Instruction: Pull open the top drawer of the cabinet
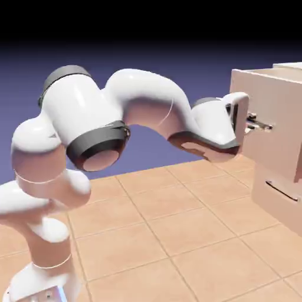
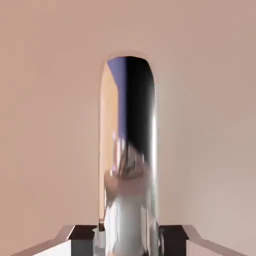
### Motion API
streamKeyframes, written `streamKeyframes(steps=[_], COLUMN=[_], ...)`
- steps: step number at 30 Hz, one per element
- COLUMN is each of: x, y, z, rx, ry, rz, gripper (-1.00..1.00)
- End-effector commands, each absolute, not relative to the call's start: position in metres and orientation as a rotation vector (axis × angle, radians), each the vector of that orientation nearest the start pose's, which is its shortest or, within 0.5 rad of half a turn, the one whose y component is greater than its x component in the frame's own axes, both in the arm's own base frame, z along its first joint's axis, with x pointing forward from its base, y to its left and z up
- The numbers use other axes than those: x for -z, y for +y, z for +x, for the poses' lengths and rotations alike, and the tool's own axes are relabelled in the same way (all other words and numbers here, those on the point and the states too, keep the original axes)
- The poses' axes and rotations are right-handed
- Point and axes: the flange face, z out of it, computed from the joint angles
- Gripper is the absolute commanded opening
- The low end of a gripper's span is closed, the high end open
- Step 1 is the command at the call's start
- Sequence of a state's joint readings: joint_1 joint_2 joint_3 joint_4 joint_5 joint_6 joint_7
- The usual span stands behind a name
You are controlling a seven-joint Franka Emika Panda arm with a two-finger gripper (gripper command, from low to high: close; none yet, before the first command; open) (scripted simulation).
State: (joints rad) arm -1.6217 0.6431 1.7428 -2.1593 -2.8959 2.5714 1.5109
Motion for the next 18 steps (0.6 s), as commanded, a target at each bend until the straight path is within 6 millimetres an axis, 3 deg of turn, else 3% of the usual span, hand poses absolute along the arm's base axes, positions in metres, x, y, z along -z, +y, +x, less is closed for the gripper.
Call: streamKeyframes(steps=[1,15,16,18], x=[-0.458,-0.458,-0.458,-0.457], y=[0.002,0.002,0.002,0.002], z=[0.538,0.448,0.448,0.436], rx=[-1.761,-1.761,-1.761,-1.761], ry=[0.729,0.729,0.729,0.728], rz=[1.761,1.761,1.761,1.764], gripper=[-1.0,-1.0,1.0,1.0])
